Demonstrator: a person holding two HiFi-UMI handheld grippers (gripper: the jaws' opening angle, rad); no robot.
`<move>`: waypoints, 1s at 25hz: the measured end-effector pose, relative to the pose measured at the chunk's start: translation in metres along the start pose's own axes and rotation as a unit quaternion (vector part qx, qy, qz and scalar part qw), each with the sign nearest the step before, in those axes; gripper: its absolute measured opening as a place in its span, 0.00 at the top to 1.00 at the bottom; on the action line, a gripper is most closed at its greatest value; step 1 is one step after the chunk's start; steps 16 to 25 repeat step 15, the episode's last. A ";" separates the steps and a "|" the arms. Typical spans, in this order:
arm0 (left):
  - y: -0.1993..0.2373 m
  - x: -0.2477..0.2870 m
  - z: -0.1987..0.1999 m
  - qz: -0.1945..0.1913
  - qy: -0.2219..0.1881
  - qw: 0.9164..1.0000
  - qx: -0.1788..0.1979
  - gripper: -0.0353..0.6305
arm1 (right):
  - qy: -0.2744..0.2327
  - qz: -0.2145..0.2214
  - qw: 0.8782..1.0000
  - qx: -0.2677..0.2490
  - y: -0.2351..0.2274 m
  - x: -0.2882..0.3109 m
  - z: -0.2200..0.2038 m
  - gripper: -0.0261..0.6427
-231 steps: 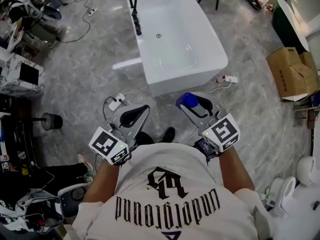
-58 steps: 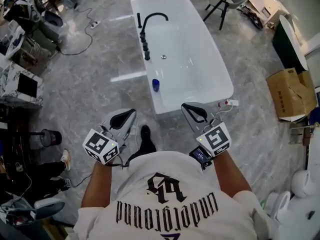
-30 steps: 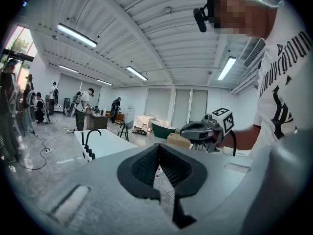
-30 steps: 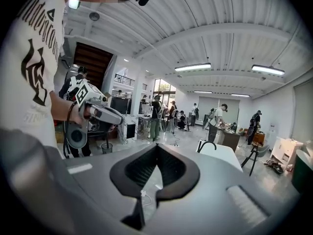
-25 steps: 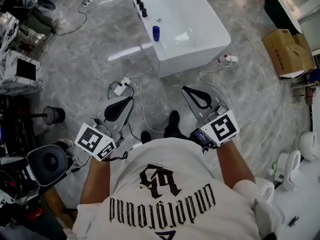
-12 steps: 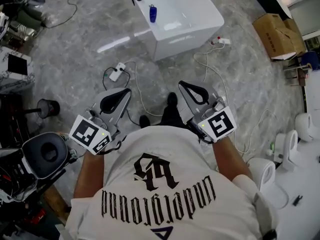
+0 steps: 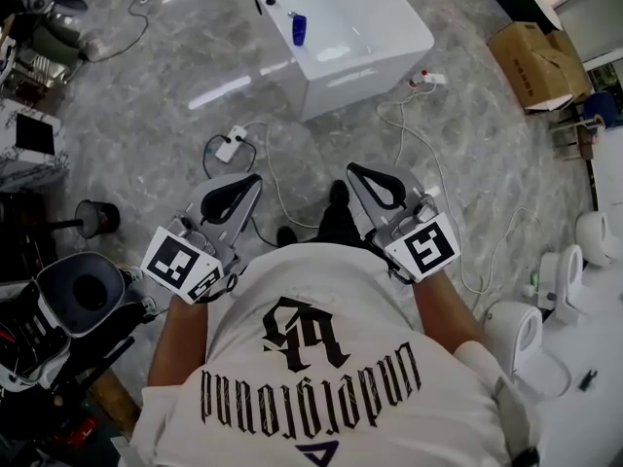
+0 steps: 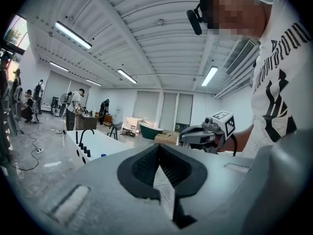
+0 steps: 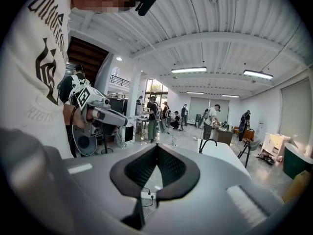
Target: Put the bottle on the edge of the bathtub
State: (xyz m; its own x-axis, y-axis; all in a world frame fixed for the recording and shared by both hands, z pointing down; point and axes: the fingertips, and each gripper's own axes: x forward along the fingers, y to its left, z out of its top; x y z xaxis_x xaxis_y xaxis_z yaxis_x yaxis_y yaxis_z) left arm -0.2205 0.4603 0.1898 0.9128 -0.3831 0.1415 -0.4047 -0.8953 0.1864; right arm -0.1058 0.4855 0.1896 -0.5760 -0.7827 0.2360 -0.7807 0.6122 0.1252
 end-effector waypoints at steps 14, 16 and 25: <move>0.010 -0.001 0.000 -0.007 -0.007 1.000 -0.004 0.94 | 0.004 0.001 1.000 -0.004 0.000 0.014 0.000 0.96; 0.011 0.000 0.001 -0.008 -0.007 1.000 -0.005 0.94 | 0.005 0.001 1.000 -0.004 -0.001 0.015 0.000 0.96; 0.011 0.000 0.001 -0.008 -0.007 1.000 -0.005 0.94 | 0.005 0.001 1.000 -0.004 -0.001 0.015 0.000 0.96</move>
